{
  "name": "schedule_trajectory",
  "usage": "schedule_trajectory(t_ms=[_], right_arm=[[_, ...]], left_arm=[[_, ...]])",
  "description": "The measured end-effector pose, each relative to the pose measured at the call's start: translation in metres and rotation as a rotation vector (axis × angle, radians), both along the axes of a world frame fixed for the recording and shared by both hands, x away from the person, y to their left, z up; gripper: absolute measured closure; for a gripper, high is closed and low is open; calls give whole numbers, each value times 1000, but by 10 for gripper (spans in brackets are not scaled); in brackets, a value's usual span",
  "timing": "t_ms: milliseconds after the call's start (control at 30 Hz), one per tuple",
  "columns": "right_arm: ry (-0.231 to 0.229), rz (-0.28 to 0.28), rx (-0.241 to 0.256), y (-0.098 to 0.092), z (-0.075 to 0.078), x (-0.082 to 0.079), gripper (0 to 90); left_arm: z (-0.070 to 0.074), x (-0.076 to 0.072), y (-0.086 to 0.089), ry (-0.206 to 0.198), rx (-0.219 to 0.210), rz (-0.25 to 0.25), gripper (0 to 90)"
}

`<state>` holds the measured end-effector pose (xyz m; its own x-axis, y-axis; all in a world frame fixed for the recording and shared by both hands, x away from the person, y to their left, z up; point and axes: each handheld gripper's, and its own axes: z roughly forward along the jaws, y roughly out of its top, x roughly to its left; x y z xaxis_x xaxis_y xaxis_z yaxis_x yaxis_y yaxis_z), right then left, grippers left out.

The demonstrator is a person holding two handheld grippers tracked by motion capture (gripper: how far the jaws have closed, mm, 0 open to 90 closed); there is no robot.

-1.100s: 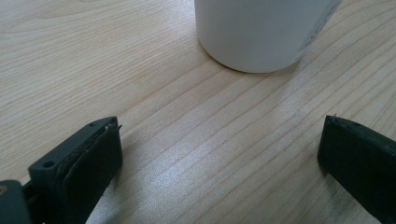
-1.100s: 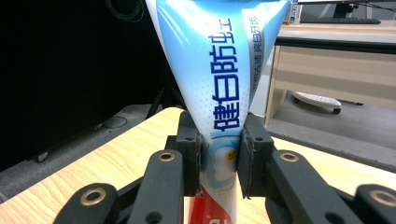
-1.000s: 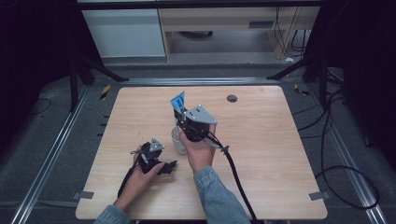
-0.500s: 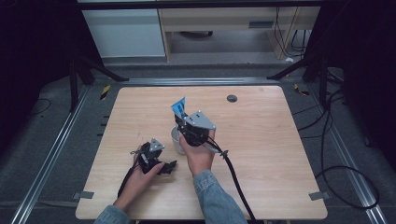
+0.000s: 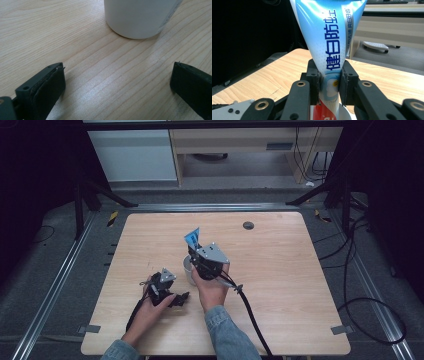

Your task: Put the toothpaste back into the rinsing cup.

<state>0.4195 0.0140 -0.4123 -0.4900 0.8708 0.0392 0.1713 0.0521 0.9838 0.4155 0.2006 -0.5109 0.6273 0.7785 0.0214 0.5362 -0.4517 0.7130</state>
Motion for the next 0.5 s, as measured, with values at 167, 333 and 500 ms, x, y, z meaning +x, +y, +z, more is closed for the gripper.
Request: schedule_trajectory(t_ms=[167, 333, 500], right_arm=[[12, 0, 7, 1, -5, 0, 732], [19, -2, 7, 1, -10, 1, 732], [26, -2, 2, 1, -13, 2, 732]], left_arm=[[0, 0, 0, 0, 1, -1, 0], [0, 0, 0, 0, 0, -1, 0], [0, 0, 0, 0, 0, -2, 0]])
